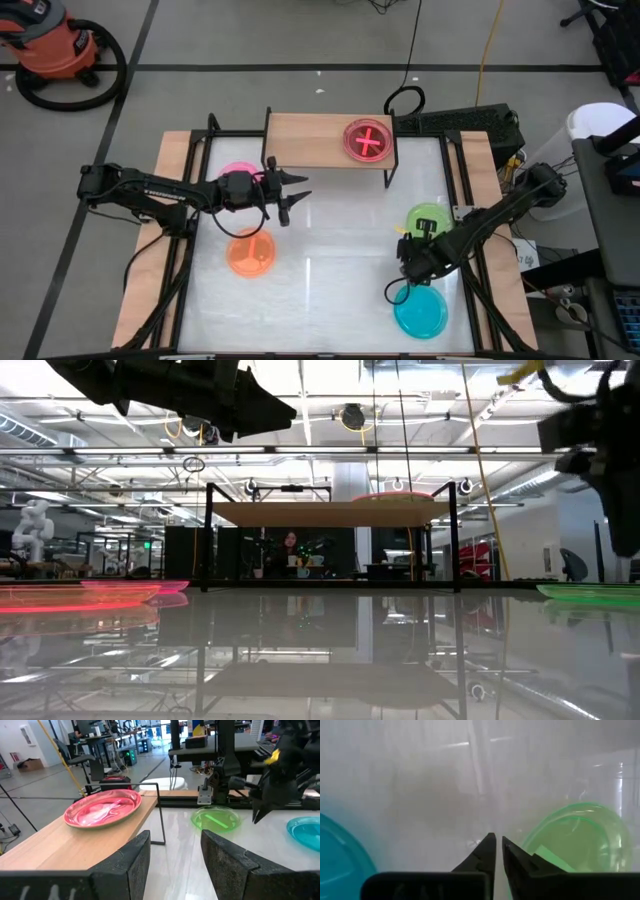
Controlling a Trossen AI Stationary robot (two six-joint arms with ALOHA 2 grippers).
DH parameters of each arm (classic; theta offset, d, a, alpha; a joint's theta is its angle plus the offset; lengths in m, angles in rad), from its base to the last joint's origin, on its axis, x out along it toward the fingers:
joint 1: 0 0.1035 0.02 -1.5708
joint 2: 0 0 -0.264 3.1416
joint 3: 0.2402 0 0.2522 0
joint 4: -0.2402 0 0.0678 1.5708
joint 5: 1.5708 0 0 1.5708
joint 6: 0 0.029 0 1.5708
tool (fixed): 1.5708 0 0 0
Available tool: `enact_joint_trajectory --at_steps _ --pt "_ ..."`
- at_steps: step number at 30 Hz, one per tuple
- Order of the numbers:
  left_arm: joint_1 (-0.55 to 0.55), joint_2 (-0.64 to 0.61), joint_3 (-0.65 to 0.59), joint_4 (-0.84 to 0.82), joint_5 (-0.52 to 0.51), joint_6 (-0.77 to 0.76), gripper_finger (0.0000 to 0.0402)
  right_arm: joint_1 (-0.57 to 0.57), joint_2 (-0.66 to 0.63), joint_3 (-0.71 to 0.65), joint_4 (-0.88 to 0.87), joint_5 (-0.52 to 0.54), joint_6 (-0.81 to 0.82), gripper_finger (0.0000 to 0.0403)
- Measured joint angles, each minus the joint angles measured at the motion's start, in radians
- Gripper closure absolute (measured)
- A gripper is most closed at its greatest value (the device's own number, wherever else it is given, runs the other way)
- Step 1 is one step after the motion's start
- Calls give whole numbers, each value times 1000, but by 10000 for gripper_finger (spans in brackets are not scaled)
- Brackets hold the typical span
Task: Place and stack plates onto a shelf
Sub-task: Put the green plate on the shelf
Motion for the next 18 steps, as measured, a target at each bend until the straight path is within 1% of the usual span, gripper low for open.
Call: enact_joint_trajectory --at_steps 4,13,16,18 --pt "0 0 0 0 0 0 220 0 0 -64 57 -1 -2 359" --pt "0 0 0 1 0 -2 220 0 0 -121 56 0 22 272" --pt "0 0 0 1 0 -4 220 -1 0 -157 60 1 41 253" --pt "0 0 0 0 0 -9 220 -2 0 -181 60 1 62 249"
